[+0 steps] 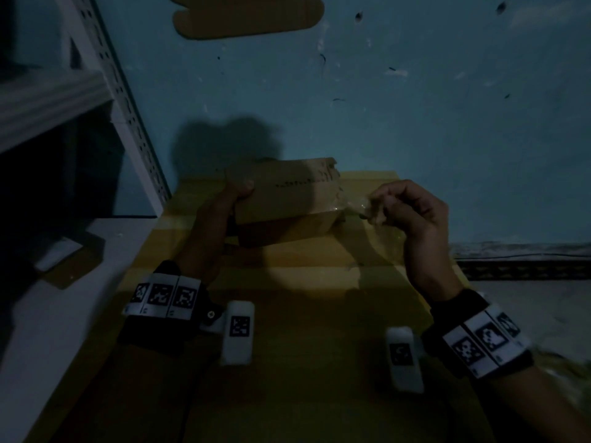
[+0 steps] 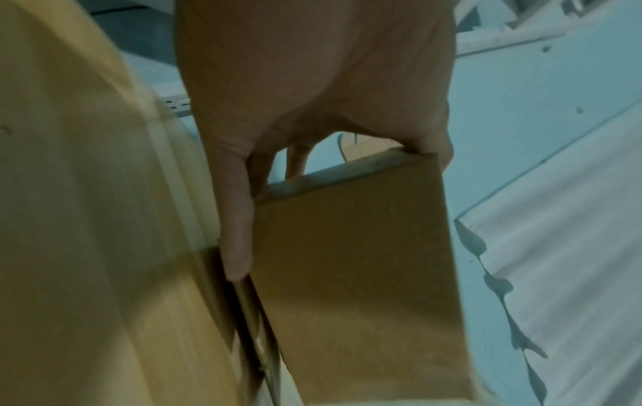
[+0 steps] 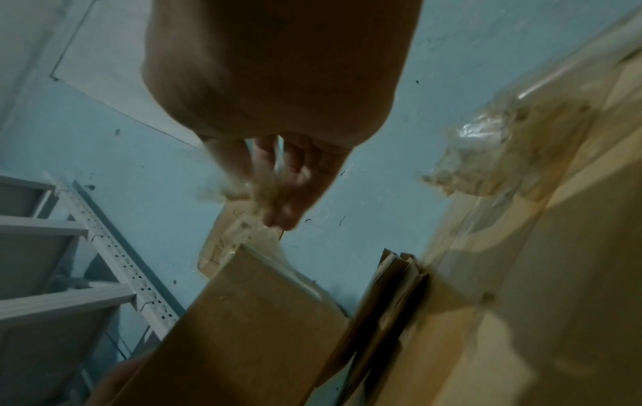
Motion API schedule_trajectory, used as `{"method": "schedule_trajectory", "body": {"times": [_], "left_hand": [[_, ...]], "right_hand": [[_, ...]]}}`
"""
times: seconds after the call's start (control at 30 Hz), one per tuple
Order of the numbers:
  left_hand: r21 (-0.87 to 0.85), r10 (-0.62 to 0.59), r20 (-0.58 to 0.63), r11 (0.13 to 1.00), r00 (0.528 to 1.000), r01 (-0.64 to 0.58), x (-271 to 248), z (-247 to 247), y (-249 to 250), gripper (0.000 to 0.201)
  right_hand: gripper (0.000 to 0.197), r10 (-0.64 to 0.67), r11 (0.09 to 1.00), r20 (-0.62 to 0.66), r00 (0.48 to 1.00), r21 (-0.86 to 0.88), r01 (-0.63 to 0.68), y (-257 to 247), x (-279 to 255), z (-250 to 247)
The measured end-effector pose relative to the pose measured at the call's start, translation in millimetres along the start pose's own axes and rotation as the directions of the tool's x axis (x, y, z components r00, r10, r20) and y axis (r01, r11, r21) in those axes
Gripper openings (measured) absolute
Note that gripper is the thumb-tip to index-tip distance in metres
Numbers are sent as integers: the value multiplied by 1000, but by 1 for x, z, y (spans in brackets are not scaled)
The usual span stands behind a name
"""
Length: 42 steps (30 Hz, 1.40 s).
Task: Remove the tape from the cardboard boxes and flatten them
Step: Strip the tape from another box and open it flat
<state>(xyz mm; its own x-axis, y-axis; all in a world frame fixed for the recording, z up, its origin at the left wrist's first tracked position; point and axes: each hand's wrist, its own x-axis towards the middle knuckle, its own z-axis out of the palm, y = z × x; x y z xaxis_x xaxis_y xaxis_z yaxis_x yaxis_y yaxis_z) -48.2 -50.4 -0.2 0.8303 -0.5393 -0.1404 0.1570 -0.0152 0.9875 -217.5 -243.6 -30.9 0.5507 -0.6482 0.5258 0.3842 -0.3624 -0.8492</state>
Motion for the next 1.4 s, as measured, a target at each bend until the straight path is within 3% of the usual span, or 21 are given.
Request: {"method": "schedule_trajectory", "body": {"times": [0.13, 0.23, 0.37, 0.5, 0.6, 0.73, 0.9, 1.03, 1.17, 1.27, 1.33, 1.4], "left_hand": [[22, 4, 18, 1000, 1000, -4, 0, -2, 1, 29], [54, -25, 62, 998, 998, 21, 0, -2, 0, 35], [86, -77, 105, 994, 991, 68, -1, -1, 1, 24], [153, -158, 134, 979, 978, 137, -3, 0, 3, 40], [164, -174, 170, 976, 970, 146, -6, 1, 2, 51], [211, -118, 274, 976, 954, 61, -6, 0, -1, 73], [291, 18, 420, 944, 907, -153, 0, -12, -8, 105], [352, 166, 356, 888, 919, -297, 8, -5, -11, 95], [486, 255, 280, 794, 925, -366, 10, -1, -16, 71], [328, 293, 315, 859, 903, -394, 7, 3, -17, 87], [173, 260, 302, 931, 917, -321, 7, 5, -17, 109], [58, 217, 317, 967, 923, -247, 8, 6, -16, 113]], "right_hand": [[40, 48, 993, -16, 999, -105, -50, -1, 0, 0], [41, 95, 988, -6, 995, -119, -95, -2, -2, 3], [50, 120, 937, -14, 993, -330, -117, 7, -3, 1], [49, 116, 989, 67, 991, -105, -109, 0, -3, 0], [48, 118, 989, 87, 989, -95, -110, -5, -3, 3], [34, 81, 989, 45, 996, -130, -74, -5, -3, 5], [11, 57, 998, 17, 998, -35, -56, -2, 1, 1], [20, 51, 998, 18, 999, -35, -50, 0, 2, -1], [16, 71, 997, 56, 996, -20, -70, 0, 3, -3], [17, 73, 997, 92, 993, -42, -70, -1, 3, -4], [18, 65, 996, 106, 992, -65, -58, -1, 2, -2], [20, 68, 995, 105, 992, -74, -60, -1, 1, -1]]}}
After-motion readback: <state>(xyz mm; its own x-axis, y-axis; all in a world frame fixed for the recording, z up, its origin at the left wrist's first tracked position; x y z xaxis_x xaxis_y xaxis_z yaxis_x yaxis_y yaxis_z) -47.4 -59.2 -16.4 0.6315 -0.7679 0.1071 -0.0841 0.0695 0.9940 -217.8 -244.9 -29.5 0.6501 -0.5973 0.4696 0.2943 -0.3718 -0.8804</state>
